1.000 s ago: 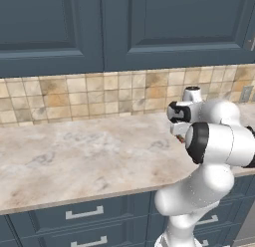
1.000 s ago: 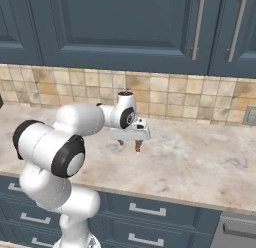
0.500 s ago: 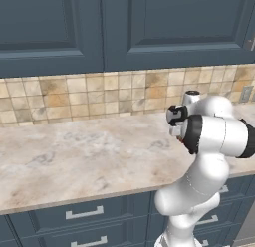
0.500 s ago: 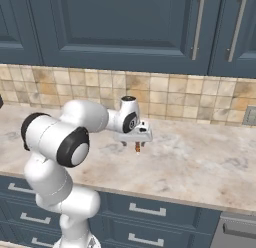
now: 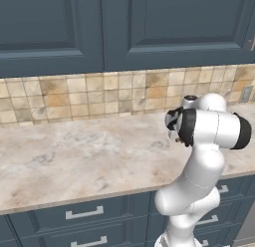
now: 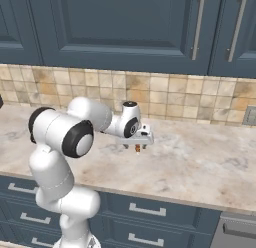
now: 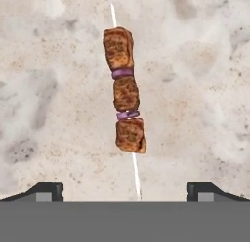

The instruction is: Store the kebab skewer in the freezer for long-term storage. Close the freezer door after placing the cooked food.

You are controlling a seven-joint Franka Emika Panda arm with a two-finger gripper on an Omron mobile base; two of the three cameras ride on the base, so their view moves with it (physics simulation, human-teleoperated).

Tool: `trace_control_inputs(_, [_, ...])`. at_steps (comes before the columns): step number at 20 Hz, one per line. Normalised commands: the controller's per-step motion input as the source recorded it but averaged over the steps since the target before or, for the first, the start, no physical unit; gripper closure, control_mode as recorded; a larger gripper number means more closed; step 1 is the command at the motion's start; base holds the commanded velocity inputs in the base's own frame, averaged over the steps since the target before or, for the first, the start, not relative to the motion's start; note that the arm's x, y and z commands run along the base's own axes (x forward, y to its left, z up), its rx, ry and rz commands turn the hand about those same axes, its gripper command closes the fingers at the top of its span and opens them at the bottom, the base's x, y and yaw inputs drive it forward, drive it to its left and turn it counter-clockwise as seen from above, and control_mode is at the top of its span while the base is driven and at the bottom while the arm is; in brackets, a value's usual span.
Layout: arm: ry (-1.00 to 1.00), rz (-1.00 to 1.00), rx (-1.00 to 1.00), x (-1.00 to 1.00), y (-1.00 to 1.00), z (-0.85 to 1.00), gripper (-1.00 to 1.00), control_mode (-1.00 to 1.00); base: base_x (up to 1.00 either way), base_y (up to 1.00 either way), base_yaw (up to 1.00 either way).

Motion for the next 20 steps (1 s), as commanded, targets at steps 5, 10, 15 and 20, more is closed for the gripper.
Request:
trace_control_inputs(5, [0.00,0.00,0.00,0.21,-0.02,-0.07,-1.00,-1.00,0.00,0.00,0.00])
trace_control_inputs(10, [0.00,0.00,0.00,0.20,-0.05,-0.11,-1.00,-1.00,0.00,0.00,0.00])
trace_control_inputs(15, [0.00,0.00,0.00,0.15,-0.03,-0.15,-1.00,-1.00,0.00,0.00,0.00])
trace_control_inputs(20, [0.00,0.00,0.00,0.09,-0.01,-0.16,-1.00,-1.00,0.00,0.00,0.00])
